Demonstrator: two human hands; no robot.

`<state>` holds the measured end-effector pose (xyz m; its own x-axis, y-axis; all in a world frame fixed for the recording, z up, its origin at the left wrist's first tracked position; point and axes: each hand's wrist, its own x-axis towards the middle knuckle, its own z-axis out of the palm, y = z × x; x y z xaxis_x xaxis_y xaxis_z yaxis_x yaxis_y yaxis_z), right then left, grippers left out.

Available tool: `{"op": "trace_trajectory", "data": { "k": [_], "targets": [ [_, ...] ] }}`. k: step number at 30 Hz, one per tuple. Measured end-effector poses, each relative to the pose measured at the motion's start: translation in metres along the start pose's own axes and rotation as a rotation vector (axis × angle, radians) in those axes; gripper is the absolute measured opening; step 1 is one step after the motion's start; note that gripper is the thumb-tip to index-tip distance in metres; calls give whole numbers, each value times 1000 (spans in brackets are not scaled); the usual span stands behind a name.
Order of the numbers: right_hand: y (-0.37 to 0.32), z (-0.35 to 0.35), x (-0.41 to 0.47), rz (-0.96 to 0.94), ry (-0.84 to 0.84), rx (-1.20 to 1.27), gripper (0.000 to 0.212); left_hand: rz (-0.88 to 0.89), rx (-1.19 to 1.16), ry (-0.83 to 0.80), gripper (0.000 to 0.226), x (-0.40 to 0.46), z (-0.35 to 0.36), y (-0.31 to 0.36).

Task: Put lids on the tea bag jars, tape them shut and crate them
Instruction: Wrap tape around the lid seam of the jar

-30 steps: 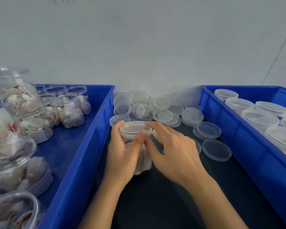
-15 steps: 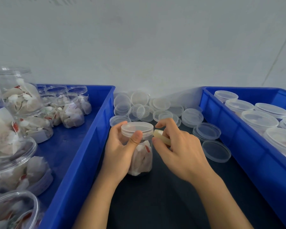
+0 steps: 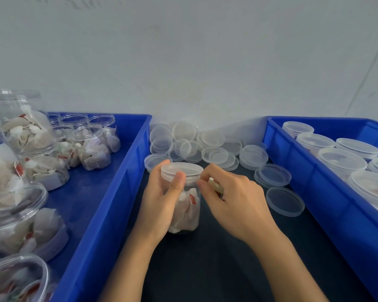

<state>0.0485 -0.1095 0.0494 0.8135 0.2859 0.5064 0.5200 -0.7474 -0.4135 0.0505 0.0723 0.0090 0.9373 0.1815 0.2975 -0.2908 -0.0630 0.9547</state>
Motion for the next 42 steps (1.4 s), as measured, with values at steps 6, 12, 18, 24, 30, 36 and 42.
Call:
{"op": "trace_trajectory", "data": {
  "k": [6,12,18,24,30,36,42],
  "targets": [
    [1,0,-1,-38,46,-89,11,31,154,81,90,1,11,-2],
    [1,-3,-1,-66,91,-177,12,38,203,106,90,-2,12,-1],
    [3,-7,-1,-64,46,-163,17,12,190,49,97,-2,9,-1],
    [6,-13,-1,-18,-7,-105,17,40,205,-17,105,-3,5,-3],
    [4,-9,0,35,55,-53,26,53,243,29,92,-3,6,-3],
    [-2,2,2,106,147,-80,32,67,357,252,92,-5,16,1],
    [-3,5,6,241,172,-77,25,85,541,362,98,-5,25,8]
  ]
}}
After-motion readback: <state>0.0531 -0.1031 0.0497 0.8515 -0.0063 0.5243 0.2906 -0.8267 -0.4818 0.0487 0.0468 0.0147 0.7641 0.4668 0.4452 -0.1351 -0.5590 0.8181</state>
